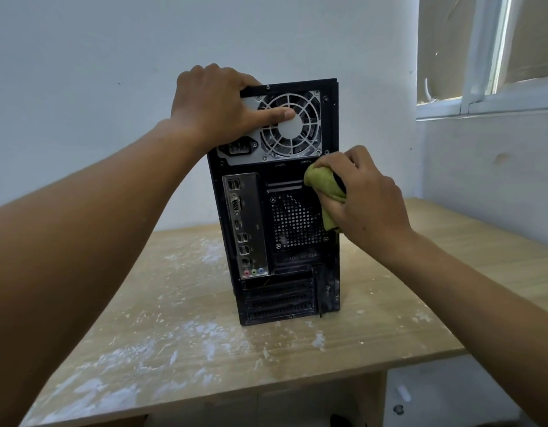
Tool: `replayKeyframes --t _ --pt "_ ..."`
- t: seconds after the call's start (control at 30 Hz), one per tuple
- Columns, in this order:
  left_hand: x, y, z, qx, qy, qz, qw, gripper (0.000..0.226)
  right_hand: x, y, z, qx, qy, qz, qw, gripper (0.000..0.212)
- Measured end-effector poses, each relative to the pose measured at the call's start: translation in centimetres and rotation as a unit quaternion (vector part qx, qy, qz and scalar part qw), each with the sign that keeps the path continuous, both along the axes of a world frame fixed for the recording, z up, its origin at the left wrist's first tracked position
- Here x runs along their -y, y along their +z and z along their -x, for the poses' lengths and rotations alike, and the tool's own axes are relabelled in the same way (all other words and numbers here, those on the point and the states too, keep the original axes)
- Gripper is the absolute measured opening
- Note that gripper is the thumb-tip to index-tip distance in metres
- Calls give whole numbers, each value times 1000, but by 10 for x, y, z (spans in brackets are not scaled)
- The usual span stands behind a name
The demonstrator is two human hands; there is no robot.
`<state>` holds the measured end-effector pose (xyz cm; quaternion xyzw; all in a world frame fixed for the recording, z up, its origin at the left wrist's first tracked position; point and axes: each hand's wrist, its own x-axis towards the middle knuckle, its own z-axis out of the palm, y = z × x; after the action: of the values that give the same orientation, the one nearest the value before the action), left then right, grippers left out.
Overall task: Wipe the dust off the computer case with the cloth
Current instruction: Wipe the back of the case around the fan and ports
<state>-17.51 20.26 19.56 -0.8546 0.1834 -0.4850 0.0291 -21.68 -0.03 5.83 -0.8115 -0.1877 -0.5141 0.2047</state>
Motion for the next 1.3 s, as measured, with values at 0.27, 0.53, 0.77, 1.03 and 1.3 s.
replayKeyframes --t 0.27,0.53,0.77,1.03,1.3 --pt "1 0 1 -4 -7 0 1000 97 -2 -50 2 -3 19 89 996 23" --pt "0 2 -2 2 9 -3 1000 103 4 -97 4 -60 3 160 985 43" --pt "0 0 -3 8 14 -4 1000 103 5 -64 8 -11 29 69 997 28" --pt "0 1 -1 -1 11 3 1000 104 -12 -5 3 7 15 22 1000 27" --pt "2 1 4 -17 10 9 1000 102 -14 -34 5 -2 19 91 996 31"
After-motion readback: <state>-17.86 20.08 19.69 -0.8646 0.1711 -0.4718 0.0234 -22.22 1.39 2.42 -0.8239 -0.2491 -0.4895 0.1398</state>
